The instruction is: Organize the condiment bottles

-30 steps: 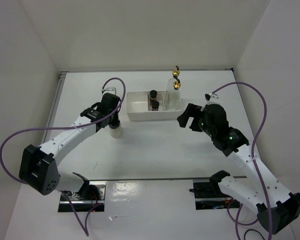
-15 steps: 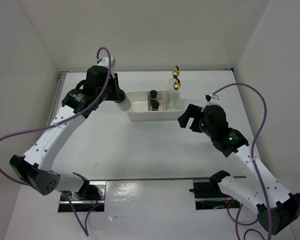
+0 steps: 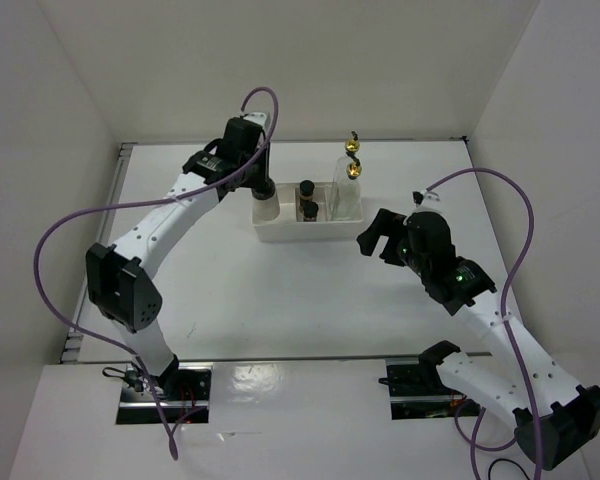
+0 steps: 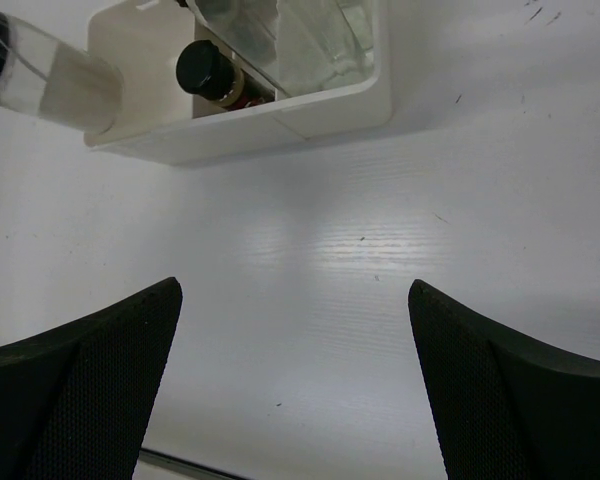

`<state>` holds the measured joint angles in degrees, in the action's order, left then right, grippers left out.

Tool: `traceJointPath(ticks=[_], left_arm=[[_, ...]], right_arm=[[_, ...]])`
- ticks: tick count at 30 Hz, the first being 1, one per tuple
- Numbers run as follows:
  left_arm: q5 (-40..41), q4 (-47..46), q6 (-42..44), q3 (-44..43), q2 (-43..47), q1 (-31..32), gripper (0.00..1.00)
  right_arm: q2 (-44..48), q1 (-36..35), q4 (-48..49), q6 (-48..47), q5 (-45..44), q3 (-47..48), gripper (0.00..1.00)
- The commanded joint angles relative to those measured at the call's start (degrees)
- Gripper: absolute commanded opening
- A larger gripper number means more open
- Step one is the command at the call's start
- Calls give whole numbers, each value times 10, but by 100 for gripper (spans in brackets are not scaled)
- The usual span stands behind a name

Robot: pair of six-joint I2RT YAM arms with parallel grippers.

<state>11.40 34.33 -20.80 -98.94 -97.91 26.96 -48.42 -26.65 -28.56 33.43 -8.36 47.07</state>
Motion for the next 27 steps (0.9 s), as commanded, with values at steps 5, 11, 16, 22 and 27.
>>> traceJointPath(ticks=[5, 11, 16, 22, 27], left_arm=[[0, -73, 18, -45, -40, -2, 0], [0, -91, 13, -39, -79, -2, 0], [6, -119, 13, -14, -98, -2, 0], [6, -133, 13, -9, -125, -2, 0], [6, -138, 13, 2, -130, -2, 0]], right_arm=[[15, -4, 25, 9, -18, -15, 98], [15, -4, 25, 15, -46, -15, 98], [9, -4, 42, 15, -51, -21, 98], [2, -4, 42, 15, -74, -15, 98], [-18, -4, 42, 9, -87, -9, 98]])
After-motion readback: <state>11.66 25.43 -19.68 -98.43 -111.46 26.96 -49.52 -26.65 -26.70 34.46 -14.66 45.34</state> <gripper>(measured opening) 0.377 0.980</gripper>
